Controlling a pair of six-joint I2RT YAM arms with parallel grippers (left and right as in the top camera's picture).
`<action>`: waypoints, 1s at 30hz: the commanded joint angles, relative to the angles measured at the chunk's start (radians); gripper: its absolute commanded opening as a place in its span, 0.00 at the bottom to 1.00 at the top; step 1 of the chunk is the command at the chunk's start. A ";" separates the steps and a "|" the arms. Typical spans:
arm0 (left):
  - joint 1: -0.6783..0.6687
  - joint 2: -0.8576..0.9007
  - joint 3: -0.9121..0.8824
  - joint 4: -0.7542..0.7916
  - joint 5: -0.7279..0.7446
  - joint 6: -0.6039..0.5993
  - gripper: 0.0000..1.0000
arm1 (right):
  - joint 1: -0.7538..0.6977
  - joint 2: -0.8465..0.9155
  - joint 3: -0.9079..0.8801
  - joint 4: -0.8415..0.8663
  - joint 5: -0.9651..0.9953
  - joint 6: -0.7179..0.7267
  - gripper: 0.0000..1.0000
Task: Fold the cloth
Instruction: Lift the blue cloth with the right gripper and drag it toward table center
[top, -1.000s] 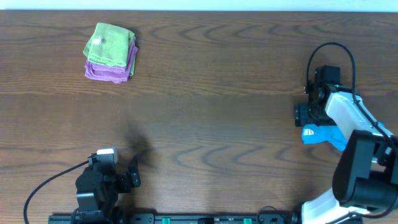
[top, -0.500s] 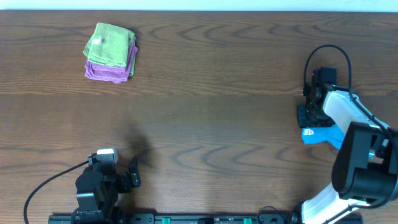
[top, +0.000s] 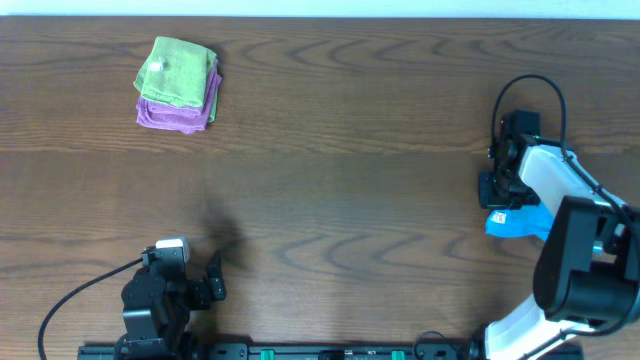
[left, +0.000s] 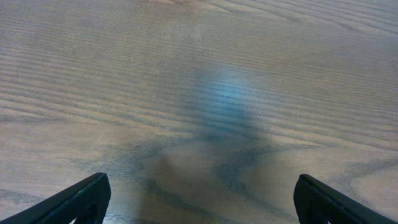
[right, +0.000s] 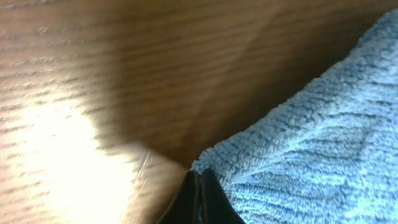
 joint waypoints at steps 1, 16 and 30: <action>-0.005 -0.006 -0.008 -0.061 -0.011 0.025 0.95 | 0.049 -0.094 0.036 -0.021 0.003 0.036 0.01; -0.005 -0.006 -0.008 -0.061 -0.011 0.025 0.95 | 0.555 -0.409 0.153 -0.024 -0.002 0.051 0.01; -0.005 -0.006 -0.008 -0.061 -0.011 0.025 0.95 | 0.984 -0.409 0.293 0.069 -0.119 0.047 0.01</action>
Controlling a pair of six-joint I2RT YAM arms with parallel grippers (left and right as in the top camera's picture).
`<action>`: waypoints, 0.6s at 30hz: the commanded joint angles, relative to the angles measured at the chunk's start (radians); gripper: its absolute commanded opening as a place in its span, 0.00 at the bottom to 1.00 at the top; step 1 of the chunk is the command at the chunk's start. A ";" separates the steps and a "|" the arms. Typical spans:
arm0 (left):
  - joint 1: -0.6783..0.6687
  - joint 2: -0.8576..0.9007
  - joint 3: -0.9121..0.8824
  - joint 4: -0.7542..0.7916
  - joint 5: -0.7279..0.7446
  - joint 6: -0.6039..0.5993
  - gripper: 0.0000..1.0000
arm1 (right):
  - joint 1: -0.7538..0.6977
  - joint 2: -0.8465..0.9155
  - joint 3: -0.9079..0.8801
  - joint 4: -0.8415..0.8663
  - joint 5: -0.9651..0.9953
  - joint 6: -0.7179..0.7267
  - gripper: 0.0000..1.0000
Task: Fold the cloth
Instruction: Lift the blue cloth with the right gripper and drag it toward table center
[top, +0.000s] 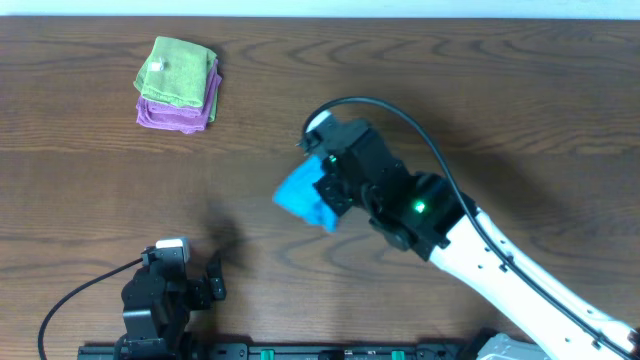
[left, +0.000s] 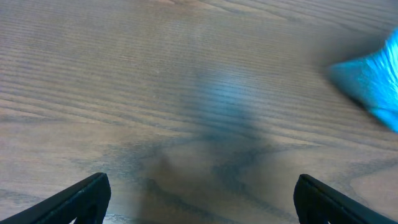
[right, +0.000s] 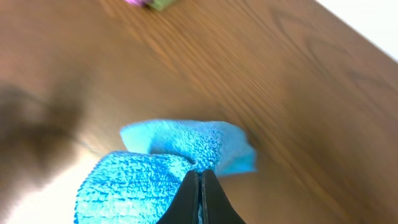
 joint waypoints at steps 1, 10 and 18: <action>-0.005 -0.006 -0.008 -0.061 -0.011 0.025 0.95 | 0.026 -0.002 0.061 0.003 0.021 0.009 0.01; -0.005 -0.006 -0.008 -0.061 -0.011 0.025 0.95 | -0.148 0.040 0.068 -0.055 0.166 0.021 0.01; -0.005 -0.006 -0.008 -0.061 -0.011 0.025 0.95 | -0.530 0.291 0.067 0.192 0.262 0.021 0.08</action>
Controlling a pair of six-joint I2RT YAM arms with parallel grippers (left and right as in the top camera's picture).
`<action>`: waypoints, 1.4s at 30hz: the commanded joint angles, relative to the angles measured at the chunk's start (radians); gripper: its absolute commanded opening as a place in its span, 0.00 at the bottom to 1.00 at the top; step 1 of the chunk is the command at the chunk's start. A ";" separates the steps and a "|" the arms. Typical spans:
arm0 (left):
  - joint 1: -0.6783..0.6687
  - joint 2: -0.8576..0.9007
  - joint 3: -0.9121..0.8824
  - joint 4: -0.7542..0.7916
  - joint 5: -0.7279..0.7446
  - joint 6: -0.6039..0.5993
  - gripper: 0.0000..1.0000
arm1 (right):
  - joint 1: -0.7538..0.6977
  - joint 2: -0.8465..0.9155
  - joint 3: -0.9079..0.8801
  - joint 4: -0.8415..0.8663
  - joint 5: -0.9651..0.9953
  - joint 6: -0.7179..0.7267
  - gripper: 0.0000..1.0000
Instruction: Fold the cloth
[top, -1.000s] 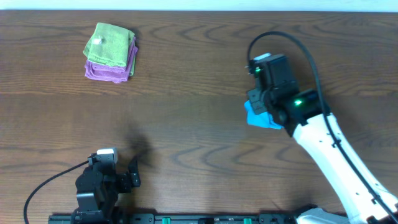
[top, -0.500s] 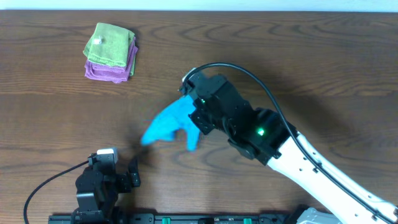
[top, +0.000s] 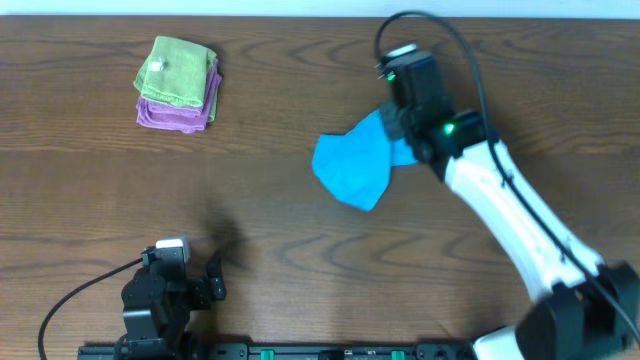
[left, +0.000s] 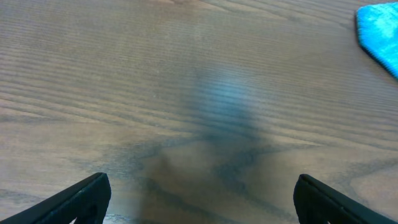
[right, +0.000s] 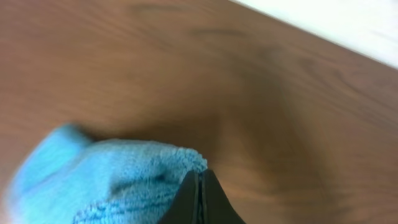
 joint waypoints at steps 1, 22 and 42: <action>-0.005 -0.006 -0.008 -0.061 -0.011 0.025 0.95 | -0.116 0.063 0.013 0.056 0.081 0.016 0.33; -0.005 -0.006 -0.008 -0.060 -0.011 0.025 0.95 | -0.162 -0.064 -0.153 -0.364 -0.702 0.158 0.76; -0.005 -0.006 -0.008 -0.061 -0.011 0.025 0.95 | -0.161 -0.045 -0.509 0.125 -0.676 0.348 0.65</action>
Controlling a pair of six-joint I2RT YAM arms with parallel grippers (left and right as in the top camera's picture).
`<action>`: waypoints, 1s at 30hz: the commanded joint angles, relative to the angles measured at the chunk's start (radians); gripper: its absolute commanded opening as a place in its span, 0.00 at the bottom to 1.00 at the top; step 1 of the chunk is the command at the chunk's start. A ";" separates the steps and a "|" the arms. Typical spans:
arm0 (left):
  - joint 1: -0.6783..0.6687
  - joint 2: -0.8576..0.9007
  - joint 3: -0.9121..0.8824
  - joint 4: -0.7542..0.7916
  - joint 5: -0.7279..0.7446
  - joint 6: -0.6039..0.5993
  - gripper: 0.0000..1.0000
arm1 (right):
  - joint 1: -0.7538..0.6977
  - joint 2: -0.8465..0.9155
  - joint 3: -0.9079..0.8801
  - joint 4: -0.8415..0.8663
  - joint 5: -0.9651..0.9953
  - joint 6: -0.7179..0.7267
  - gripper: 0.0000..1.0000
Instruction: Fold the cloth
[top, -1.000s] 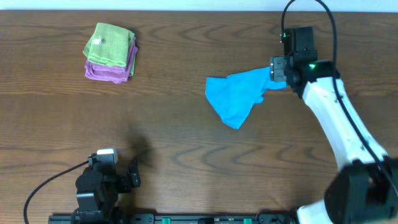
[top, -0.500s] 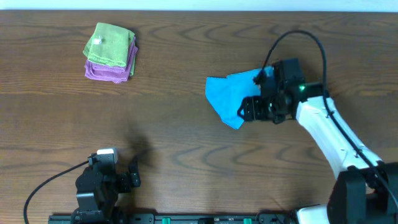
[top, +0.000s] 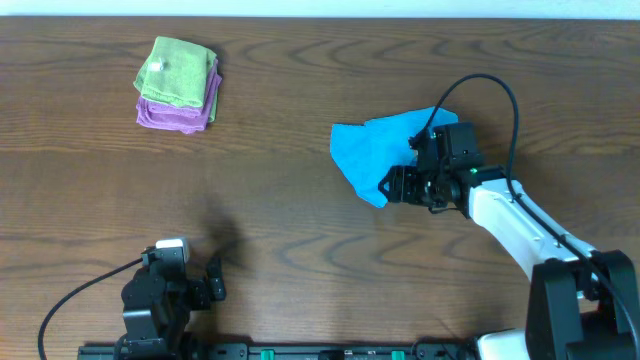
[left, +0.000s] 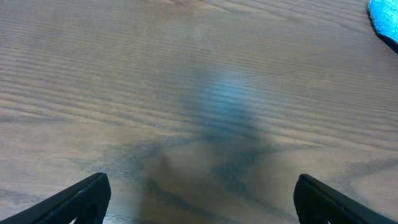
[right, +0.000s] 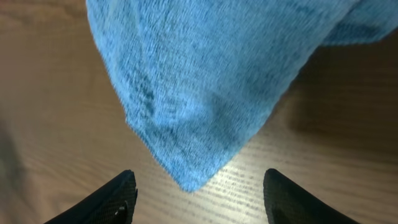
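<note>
A blue cloth (top: 375, 152) lies rumpled on the table right of centre, one corner pointing toward the front. My right gripper (top: 392, 186) is open just beside that front corner, and in the right wrist view the blue cloth (right: 211, 81) fills the upper frame with its corner between the spread fingers (right: 118, 199). A sliver of the blue cloth (left: 387, 15) shows at the left wrist view's top right edge. My left gripper (top: 212, 283) rests open at the front left, far from the cloth; its fingertips (left: 87, 199) frame bare wood.
A folded green cloth on a folded purple one (top: 178, 83) sits at the back left. The wooden table (top: 300, 250) runs to a pale far edge. The right arm's cable (top: 480, 85) loops over the cloth's right side.
My right gripper has let go of the blue cloth and is now open, lower and nearer the front, at the cloth's front corner. The cloth lies flatter on the table. The left arm is unchanged.
My right gripper was shut on the blue cloth at the table's right edge. Then it held the cloth bunched above the table's middle, then farther back with the cloth spreading out. Now the cloth lies released right of centre, the gripper open beside it.
</note>
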 joint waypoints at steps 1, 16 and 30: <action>-0.005 -0.006 -0.008 -0.061 -0.011 0.025 0.95 | 0.006 0.023 -0.007 0.017 0.029 0.026 0.65; -0.005 -0.006 -0.008 -0.061 -0.011 0.025 0.95 | 0.007 0.134 -0.007 0.136 0.016 0.089 0.50; -0.005 -0.006 -0.008 -0.061 -0.011 0.025 0.95 | 0.031 0.122 -0.006 0.171 -0.073 0.094 0.01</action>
